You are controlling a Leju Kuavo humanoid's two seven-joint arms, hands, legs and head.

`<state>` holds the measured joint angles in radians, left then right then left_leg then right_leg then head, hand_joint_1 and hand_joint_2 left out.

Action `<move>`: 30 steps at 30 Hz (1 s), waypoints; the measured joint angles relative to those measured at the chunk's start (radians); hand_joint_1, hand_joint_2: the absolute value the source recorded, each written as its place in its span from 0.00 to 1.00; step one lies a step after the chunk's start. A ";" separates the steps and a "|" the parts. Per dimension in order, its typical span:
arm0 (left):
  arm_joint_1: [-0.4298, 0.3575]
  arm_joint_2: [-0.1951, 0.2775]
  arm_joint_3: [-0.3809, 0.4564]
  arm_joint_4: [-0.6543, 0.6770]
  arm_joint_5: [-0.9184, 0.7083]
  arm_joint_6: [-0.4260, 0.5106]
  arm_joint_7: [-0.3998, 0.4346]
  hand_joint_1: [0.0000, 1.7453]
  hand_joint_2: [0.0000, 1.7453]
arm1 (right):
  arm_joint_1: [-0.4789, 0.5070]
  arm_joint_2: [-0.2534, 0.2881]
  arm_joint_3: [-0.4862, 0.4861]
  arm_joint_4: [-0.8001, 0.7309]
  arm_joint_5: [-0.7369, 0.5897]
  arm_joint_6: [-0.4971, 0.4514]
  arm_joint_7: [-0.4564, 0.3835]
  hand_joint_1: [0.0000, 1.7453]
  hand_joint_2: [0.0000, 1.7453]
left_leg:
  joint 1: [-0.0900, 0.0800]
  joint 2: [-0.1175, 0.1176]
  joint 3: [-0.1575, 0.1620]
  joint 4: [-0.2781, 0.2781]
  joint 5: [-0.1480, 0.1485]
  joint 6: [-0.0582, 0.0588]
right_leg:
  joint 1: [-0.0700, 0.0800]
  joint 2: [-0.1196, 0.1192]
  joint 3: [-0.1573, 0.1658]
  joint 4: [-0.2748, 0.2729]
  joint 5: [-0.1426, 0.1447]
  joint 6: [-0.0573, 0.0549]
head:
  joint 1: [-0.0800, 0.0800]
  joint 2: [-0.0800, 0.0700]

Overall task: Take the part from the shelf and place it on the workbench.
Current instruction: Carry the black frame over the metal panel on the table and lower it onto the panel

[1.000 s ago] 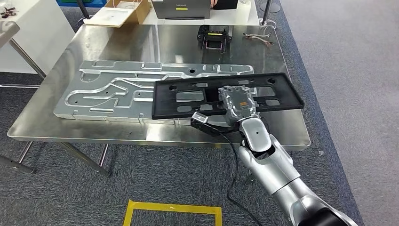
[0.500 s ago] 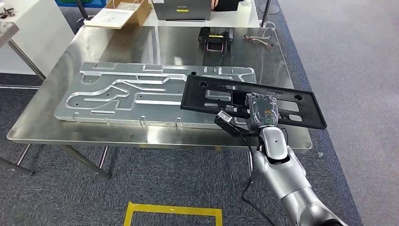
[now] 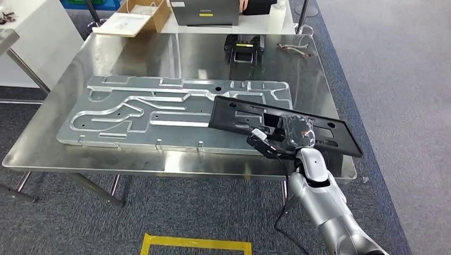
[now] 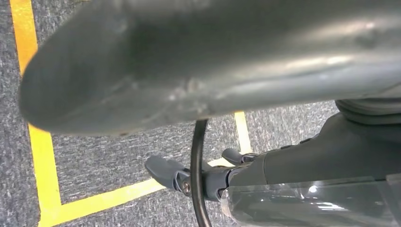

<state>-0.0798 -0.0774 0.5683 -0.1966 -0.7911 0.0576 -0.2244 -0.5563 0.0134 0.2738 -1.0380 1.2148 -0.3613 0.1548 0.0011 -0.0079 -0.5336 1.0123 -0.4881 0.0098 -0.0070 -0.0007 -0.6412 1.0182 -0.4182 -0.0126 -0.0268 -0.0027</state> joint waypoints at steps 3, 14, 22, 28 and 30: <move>0.000 0.000 0.003 0.000 -0.006 -0.001 0.000 0.00 0.00 | -0.010 0.002 0.000 0.013 -0.003 0.008 -0.002 1.00 1.00 | 0.004 0.002 -0.042 0.099 -0.040 -0.014 | -0.004 0.000 0.024 -0.004 -0.013 -0.019 | 0.000 0.000; 0.005 0.001 0.008 0.000 -0.014 -0.004 0.006 0.00 0.00 | -0.068 0.020 0.000 0.101 0.001 0.039 -0.008 1.00 1.00 | -0.007 0.006 -0.117 0.013 0.097 0.007 | -0.001 0.001 0.098 -0.006 -0.082 0.001 | 0.000 0.000; -0.003 0.002 0.012 0.000 -0.042 -0.002 0.005 0.00 0.00 | -0.125 0.041 0.027 0.171 0.043 0.079 -0.008 1.00 1.00 | 0.003 0.003 -0.076 -0.012 0.081 0.029 | -0.005 0.001 -0.069 0.270 -0.180 0.026 | 0.000 0.000; -0.013 0.000 0.012 0.000 -0.068 -0.016 0.009 0.00 0.00 | -0.209 0.109 0.085 0.247 0.068 0.113 -0.005 1.00 1.00 | -0.001 0.001 -0.062 0.013 0.046 0.007 | -0.001 0.001 -0.001 0.022 -0.008 0.013 | 0.000 0.000; -0.017 -0.001 0.012 0.000 -0.076 -0.021 0.012 0.00 0.00 | -0.231 0.138 0.101 0.273 0.073 0.117 -0.005 1.00 1.00 | -0.001 0.001 -0.062 0.012 0.044 -0.003 | 0.001 0.002 0.001 0.018 -0.012 0.005 | 0.000 0.000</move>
<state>-0.0971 -0.0786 0.5798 -0.1968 -0.8669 0.0370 -0.2120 -0.7875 0.1513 0.3753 -0.7654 1.2877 -0.2448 0.1496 0.0003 -0.0068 -0.5956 1.0238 -0.4440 0.0071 -0.0061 0.0014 -0.6397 1.0362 -0.4299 -0.0077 -0.0271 -0.0027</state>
